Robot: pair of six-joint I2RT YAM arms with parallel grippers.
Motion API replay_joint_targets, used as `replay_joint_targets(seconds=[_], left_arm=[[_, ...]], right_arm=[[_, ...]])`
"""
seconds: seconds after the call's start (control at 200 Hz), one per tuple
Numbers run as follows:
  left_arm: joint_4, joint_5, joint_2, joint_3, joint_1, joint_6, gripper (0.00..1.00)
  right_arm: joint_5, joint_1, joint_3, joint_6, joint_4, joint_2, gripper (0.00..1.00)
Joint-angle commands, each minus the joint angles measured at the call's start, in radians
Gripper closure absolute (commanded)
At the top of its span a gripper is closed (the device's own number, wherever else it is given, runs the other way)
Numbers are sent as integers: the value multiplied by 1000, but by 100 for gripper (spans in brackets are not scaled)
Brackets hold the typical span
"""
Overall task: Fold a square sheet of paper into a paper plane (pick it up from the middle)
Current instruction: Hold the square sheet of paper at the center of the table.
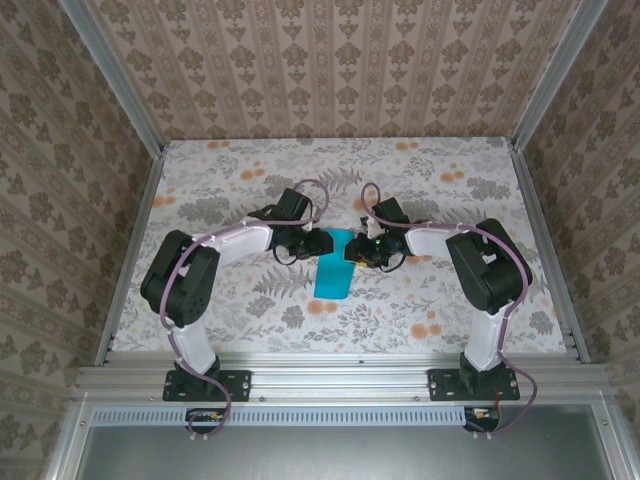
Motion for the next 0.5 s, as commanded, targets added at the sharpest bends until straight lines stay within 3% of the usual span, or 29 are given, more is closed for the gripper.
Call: replay_joint_targets(seconds=[0.0, 0.495], left_arm=[[3, 17, 44, 32, -8, 12, 64], [-30, -20, 139, 37, -16, 58, 70]], right_arm=[[24, 11, 9, -2, -40, 22, 68], [13, 14, 5, 5, -23, 20, 67]])
